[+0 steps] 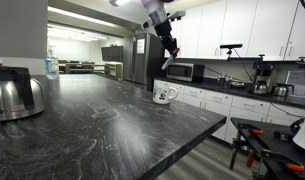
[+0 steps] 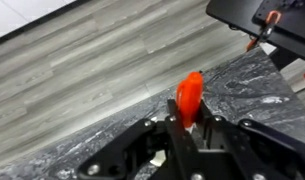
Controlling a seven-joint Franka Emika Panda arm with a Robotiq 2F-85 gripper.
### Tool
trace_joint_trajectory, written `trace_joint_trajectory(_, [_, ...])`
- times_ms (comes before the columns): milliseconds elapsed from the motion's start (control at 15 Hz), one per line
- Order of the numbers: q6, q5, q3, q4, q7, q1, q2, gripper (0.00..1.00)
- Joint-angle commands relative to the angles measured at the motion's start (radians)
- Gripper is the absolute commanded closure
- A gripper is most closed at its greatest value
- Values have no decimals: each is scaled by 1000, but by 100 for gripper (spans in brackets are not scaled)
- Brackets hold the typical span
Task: Remove the marker from the mug and put it on the table
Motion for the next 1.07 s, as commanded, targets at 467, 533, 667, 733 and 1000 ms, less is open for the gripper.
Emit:
trace_joint_trajectory(467, [515, 360, 62, -361, 244, 29, -172, 94])
trace_joint_trajectory(533, [585, 409, 65, -393, 225, 25, -163, 94])
trace_joint_trajectory(667, [683, 458, 70, -441, 203, 29, -138, 94])
trace_joint_trajectory(733, [712, 472, 73, -454, 192, 31, -125, 94])
trace_joint_trajectory(1000, [801, 490, 93, -471, 191, 39, -58, 94])
